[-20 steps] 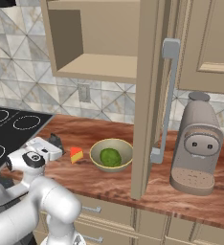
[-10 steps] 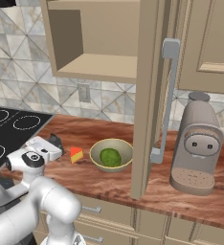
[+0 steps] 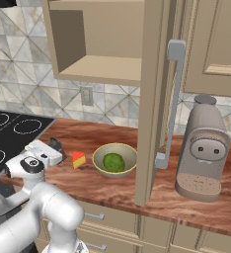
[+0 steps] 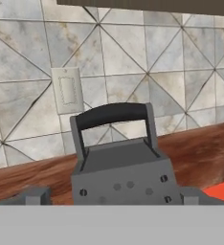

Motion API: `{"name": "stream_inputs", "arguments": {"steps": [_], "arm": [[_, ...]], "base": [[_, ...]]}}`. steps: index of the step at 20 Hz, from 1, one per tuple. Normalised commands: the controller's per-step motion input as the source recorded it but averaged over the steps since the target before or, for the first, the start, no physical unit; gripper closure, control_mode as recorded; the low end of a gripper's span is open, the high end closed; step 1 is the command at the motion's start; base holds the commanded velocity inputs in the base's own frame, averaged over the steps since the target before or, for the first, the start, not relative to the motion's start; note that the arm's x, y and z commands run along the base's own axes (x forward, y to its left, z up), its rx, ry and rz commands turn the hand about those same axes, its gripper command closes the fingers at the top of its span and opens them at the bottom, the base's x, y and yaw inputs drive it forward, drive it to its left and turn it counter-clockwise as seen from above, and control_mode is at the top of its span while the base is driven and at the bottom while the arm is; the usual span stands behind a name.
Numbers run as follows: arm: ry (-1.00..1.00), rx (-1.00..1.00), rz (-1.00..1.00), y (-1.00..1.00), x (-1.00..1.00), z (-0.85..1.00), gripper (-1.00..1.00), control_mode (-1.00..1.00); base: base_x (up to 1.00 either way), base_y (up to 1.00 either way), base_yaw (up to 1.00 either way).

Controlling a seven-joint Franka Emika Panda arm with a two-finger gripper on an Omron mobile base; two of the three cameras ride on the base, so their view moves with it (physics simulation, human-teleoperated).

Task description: Pick the cheese from the fridge and the cheese grater from the cabinet and place them next to the salad bowl.

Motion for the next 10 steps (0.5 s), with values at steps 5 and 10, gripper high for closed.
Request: {"name": "stream_inputs", "arguments": {"steps": [5, 10], "arm": [[0.00, 0.00, 0.00, 0.02, 0.00, 0.17, -1.00, -1.00], [0.00, 0.00, 0.00, 0.00, 0.00, 0.20, -1.00, -1.00]], "base": [[0.00, 0.00, 0.00], [0.00, 0.00, 0.00]]}}
